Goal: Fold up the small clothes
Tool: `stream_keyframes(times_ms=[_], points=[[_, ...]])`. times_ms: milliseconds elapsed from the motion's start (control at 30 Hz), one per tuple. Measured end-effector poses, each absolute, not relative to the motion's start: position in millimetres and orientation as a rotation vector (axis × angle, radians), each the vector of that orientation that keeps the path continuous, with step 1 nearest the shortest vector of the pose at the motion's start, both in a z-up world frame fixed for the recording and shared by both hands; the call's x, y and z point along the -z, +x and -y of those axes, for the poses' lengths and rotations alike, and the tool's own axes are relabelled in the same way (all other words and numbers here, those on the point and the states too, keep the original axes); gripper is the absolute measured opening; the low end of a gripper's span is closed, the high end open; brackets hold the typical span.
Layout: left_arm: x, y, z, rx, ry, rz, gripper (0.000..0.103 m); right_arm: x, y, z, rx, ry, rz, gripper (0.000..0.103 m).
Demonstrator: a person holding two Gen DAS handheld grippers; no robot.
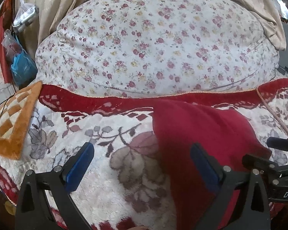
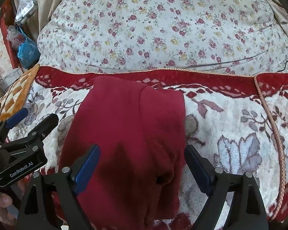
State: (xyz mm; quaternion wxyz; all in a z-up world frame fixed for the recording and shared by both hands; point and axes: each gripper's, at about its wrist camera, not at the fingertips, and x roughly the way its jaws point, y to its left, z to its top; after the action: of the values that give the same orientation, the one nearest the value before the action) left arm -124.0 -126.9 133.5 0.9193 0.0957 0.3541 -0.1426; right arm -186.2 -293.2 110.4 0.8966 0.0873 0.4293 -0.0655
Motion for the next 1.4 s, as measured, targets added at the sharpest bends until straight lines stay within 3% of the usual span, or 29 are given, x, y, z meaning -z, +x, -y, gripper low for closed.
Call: stream_keyframes(times_ms=[1400], points=[[-122,-118,128,0.303,0.182,-0.767,0.100,-101,-178,287,0.140,0.203,-0.892,0.094]])
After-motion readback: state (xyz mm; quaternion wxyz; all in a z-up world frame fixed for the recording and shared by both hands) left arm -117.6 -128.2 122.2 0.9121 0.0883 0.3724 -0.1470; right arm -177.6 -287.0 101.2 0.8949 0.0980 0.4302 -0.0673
